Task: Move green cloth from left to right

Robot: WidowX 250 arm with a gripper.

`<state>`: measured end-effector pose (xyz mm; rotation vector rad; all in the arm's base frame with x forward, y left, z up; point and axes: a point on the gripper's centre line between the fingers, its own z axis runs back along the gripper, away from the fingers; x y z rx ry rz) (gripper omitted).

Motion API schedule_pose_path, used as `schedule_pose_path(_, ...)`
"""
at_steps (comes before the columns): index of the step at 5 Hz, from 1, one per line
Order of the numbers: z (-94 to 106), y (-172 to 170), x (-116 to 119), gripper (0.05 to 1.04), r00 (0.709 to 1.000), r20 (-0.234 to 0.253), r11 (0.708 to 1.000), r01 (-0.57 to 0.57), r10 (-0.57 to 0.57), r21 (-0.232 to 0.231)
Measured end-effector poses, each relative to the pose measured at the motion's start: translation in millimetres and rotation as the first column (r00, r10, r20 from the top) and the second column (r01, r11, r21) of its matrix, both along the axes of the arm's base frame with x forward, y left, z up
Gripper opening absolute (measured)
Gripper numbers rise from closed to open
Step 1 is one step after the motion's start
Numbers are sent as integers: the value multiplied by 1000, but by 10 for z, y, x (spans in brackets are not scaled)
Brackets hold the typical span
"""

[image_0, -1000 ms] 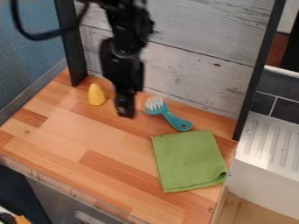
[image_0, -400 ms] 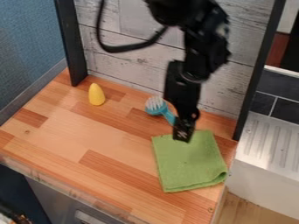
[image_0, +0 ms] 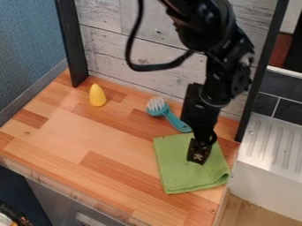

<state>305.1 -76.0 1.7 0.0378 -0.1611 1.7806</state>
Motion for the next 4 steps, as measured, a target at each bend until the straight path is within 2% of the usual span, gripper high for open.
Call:
schedule_pose_path(2, -307, -15, -40, 1001, 999, -45, 1000, -6, 6, 0)
schedule_pose_path(4, -360, 58, -94, 1001, 999, -30, 1000, -25, 25, 5)
